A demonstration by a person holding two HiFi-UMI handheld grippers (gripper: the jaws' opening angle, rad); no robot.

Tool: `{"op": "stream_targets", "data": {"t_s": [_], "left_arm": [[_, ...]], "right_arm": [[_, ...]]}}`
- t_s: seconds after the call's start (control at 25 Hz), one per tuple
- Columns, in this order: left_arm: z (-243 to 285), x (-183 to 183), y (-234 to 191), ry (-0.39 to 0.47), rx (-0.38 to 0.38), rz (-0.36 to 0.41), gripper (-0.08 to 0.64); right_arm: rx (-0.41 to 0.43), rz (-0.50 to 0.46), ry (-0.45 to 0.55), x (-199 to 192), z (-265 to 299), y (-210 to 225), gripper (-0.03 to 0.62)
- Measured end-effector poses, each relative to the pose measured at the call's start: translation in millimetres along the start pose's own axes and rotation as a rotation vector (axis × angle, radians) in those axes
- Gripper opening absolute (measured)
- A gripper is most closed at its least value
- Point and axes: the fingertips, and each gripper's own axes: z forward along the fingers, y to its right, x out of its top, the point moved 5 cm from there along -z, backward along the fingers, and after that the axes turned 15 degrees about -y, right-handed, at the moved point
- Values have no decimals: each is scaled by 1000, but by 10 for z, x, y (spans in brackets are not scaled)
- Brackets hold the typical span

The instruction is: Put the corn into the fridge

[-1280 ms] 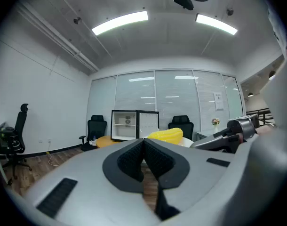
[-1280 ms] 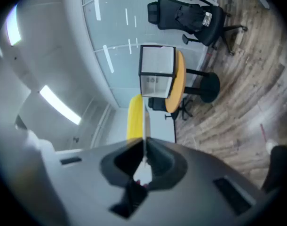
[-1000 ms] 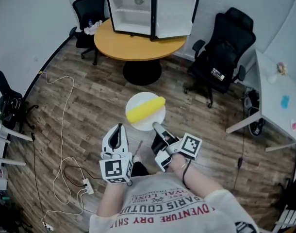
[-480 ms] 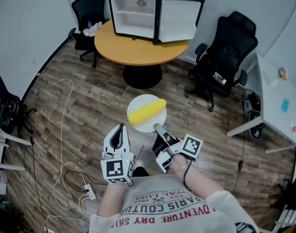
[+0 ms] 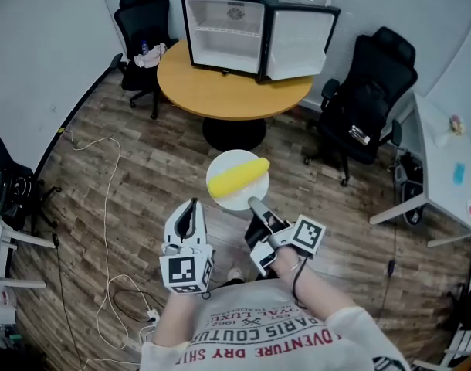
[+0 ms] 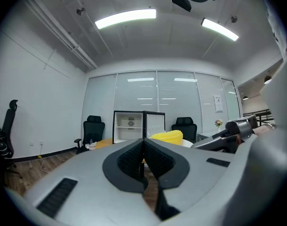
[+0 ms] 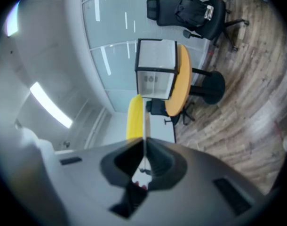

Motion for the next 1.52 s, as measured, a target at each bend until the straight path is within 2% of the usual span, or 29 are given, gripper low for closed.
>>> {"op": "stream_targets", "data": {"t_s": [0.32, 0.52, 0.76, 1.12, 1.32, 1.52], "left_arm": [[274, -29, -403, -22, 41, -27, 34], [600, -32, -581, -32, 83, -35, 34], [1254, 127, -786, -30, 136, -47, 34], [2465, 650, -853, -5, 177, -46, 34], [3014, 798, -925, 2, 171, -97, 34], [3427, 866, -988, -25, 158, -101, 34]], "right_arm": [[-29, 18, -48, 137, 492, 133, 40], [-24, 32, -92, 434, 846, 226, 40], [-11, 33, -144, 1061, 1336, 289, 40], [6, -7, -194, 2325, 1936, 215, 40], [-3, 2, -204, 2858, 2157, 242, 40], [-4, 23, -178, 3280, 2305, 286, 40]]}}
